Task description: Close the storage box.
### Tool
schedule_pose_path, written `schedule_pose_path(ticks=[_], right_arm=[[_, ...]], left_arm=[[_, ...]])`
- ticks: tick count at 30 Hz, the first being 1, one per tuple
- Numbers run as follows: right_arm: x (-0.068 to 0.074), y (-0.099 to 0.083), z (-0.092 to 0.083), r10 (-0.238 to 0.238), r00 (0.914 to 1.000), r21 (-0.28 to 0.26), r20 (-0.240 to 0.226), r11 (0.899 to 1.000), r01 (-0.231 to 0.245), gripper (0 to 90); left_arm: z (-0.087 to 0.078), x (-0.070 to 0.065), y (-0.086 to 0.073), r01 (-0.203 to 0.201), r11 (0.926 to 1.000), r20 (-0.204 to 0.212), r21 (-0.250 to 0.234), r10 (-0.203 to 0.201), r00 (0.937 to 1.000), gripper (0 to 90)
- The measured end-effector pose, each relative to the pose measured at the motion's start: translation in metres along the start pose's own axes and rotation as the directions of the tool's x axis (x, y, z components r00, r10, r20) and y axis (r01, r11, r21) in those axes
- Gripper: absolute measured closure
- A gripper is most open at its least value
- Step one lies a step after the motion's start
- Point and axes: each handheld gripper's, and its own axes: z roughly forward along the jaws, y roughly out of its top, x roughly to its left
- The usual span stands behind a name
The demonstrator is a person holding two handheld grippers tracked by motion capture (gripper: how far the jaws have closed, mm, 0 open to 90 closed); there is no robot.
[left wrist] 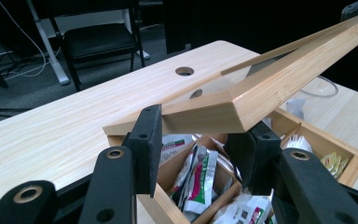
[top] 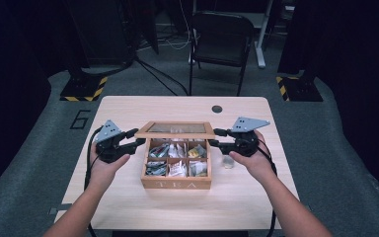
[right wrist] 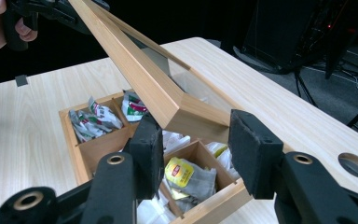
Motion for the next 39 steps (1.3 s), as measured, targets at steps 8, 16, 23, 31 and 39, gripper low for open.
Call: schedule_pose_path(ticks=[8,16,23,31,39], right_arm=[[0.009,-0.018,0.000,0.026,0.9997,-0.008,-0.003,1.000,-0.026,53.4],[0.016,-0.030,0.001,0.030,0.9996,0.001,0.001,1.000,-0.030,52.9],[0.021,-0.039,0.002,0.025,0.9997,0.011,0.006,1.000,-0.025,52.2],[0.029,-0.052,0.005,0.015,0.9998,0.034,0.015,0.999,-0.016,52.3],[0.033,-0.062,0.007,0.020,0.9997,0.048,0.013,0.999,-0.021,52.5]], left_arm=[[-0.003,-0.007,-0.017,-0.014,0.9999,-0.001,0.001,0.014,0.9999,55.8],[-0.004,-0.013,-0.029,-0.011,0.9999,-0.005,0.005,0.011,0.9999,55.5],[-0.004,-0.015,-0.039,-0.012,0.9998,-0.004,0.015,0.012,0.9999,55.4],[-0.004,-0.020,-0.053,-0.020,0.9992,0.000,0.034,0.020,0.9998,55.5],[-0.007,-0.025,-0.062,-0.024,0.9986,0.002,0.046,0.024,0.9997,55.4]])
